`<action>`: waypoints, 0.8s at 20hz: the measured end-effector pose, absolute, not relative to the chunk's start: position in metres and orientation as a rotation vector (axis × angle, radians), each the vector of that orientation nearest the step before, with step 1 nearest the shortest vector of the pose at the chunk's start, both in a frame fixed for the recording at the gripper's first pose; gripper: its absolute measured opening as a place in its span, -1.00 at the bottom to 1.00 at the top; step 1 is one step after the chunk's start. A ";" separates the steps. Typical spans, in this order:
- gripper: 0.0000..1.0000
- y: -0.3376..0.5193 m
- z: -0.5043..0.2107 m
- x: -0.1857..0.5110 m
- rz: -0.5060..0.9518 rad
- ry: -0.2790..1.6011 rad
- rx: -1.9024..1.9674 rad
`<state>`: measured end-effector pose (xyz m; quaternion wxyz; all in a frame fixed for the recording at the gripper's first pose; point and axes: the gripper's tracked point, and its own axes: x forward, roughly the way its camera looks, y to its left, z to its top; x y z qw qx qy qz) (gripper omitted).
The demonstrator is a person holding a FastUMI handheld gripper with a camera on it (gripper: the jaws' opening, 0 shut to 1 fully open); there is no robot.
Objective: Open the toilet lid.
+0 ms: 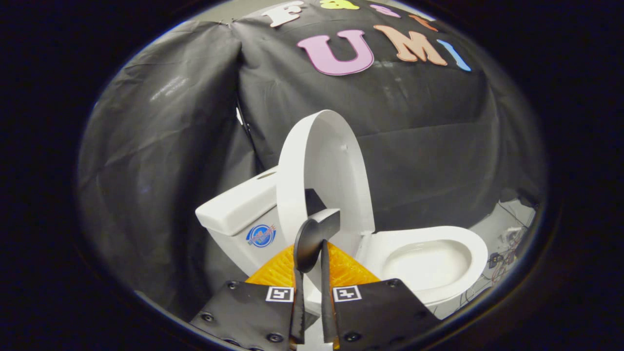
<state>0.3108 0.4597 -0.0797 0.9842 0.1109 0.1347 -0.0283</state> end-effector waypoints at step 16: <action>-0.70 0.500 -0.084 0.331 -0.027 0.305 0.048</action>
